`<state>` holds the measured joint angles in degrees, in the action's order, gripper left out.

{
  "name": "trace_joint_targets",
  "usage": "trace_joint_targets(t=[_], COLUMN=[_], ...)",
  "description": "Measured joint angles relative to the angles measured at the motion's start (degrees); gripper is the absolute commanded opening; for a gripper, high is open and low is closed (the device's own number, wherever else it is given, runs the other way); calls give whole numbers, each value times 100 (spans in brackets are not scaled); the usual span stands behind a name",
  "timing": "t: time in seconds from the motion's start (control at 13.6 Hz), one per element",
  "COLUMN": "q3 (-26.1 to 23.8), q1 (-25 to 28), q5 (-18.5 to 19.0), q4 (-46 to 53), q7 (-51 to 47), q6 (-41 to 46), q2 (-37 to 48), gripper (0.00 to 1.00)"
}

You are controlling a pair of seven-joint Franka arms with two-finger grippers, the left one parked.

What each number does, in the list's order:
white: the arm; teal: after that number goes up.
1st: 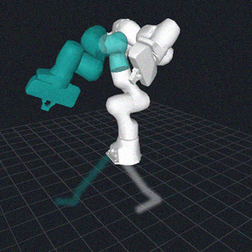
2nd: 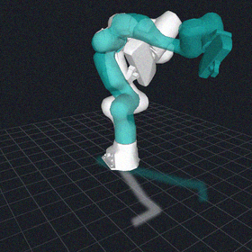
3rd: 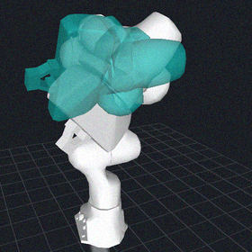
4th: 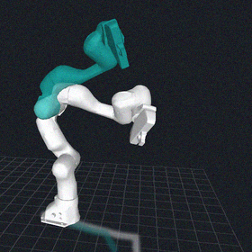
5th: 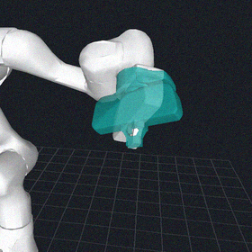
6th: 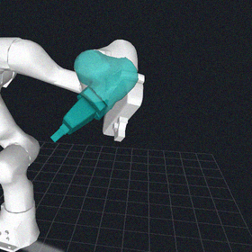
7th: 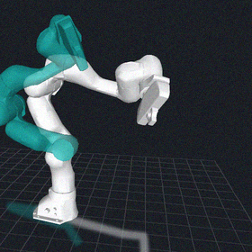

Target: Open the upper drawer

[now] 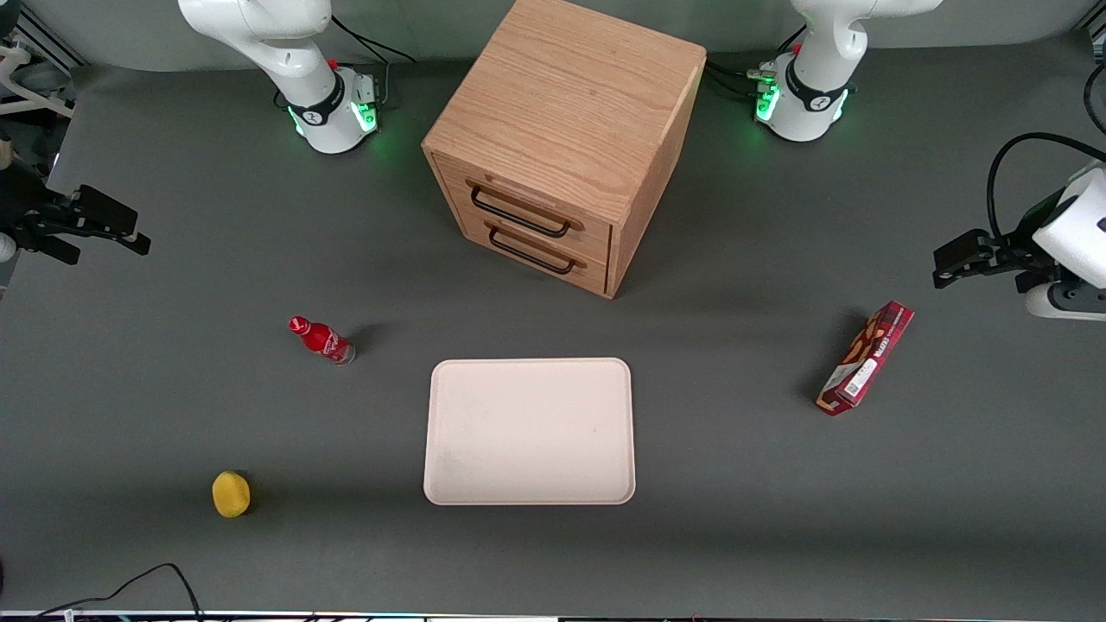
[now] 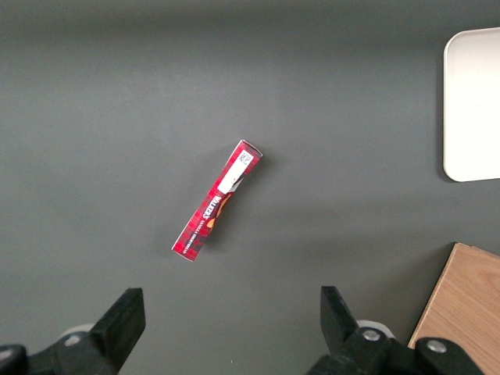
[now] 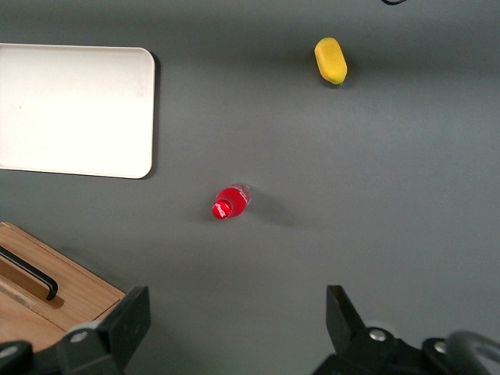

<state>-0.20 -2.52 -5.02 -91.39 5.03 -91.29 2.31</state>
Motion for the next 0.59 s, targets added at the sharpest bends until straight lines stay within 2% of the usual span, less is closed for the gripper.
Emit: trace_joint_targets(t=[0.59], q3=[-137], q1=[60], q5=[8], q4=[63], q7=[101], q6=[-20], q2=[1], gripper=[100])
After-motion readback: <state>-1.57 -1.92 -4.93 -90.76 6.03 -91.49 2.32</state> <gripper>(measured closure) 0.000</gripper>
